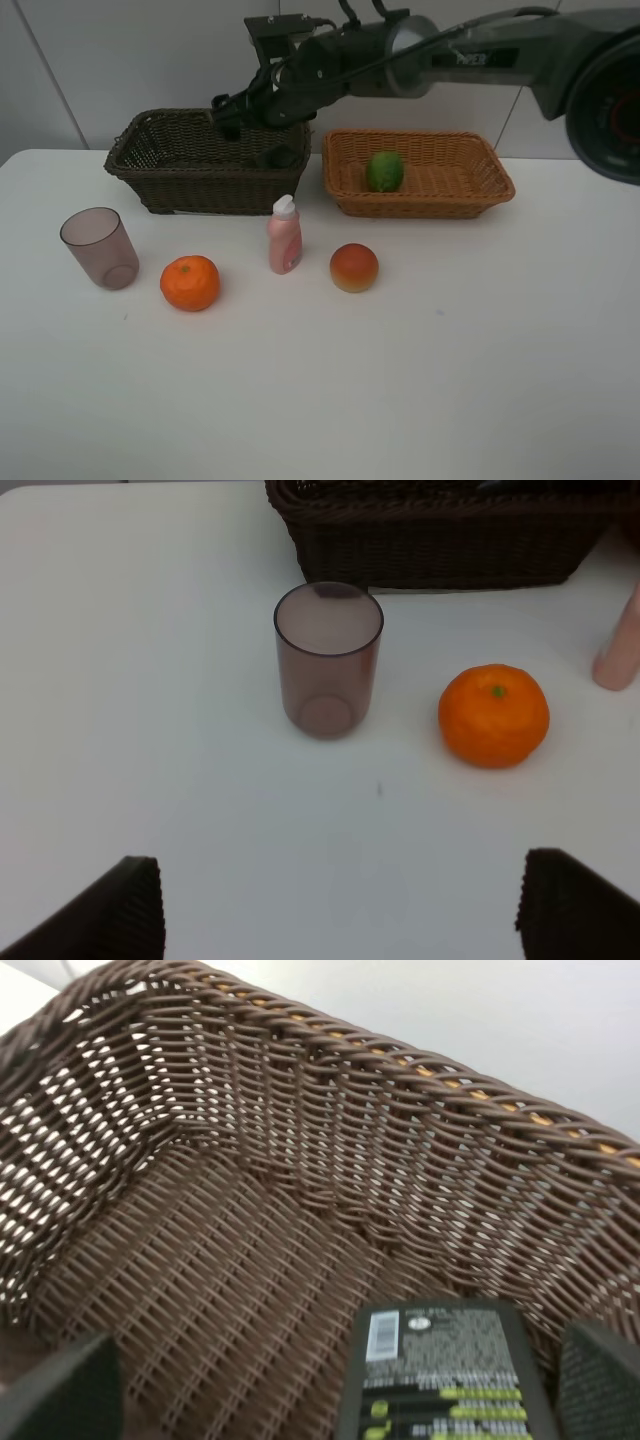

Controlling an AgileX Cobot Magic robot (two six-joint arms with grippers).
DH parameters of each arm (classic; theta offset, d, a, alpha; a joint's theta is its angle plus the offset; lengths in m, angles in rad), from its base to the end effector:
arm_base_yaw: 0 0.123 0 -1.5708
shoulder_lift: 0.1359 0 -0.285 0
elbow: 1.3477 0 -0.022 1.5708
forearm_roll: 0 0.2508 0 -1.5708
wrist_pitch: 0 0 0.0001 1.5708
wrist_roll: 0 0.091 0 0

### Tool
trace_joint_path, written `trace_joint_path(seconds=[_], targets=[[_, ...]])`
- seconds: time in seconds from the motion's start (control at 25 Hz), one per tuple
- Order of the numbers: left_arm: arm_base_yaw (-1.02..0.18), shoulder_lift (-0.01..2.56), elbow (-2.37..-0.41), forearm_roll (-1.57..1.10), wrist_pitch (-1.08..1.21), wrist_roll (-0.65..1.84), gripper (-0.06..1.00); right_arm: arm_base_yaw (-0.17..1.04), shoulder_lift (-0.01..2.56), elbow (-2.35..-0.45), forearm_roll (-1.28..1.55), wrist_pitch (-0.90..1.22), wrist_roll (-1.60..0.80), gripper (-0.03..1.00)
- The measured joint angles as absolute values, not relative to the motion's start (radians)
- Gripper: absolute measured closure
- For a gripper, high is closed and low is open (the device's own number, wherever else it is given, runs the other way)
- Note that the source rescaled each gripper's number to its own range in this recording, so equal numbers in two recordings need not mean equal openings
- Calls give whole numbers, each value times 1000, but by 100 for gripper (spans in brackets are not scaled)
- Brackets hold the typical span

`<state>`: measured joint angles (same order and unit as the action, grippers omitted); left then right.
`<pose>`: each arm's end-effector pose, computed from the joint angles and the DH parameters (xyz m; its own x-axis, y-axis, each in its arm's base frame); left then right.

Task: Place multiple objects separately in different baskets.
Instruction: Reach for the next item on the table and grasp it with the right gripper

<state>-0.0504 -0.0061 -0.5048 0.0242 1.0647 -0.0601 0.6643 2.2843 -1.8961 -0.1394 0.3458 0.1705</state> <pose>-0.0064 0.0023 0.2783 -0.4502 -0.0257 -0.8926 0.0097 0.9994 -0.0337 0.4221 0.3250 0.2032 -0.4952 -0.3379 -0.8004 -0.5672 0.8236 0.0031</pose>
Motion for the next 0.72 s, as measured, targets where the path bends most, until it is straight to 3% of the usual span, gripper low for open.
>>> trace_joint_path(seconds=[0.72], targets=[[-50,-6,-505,24,1065,-60,3,766,2054,-1896,-167,1020,112,5]])
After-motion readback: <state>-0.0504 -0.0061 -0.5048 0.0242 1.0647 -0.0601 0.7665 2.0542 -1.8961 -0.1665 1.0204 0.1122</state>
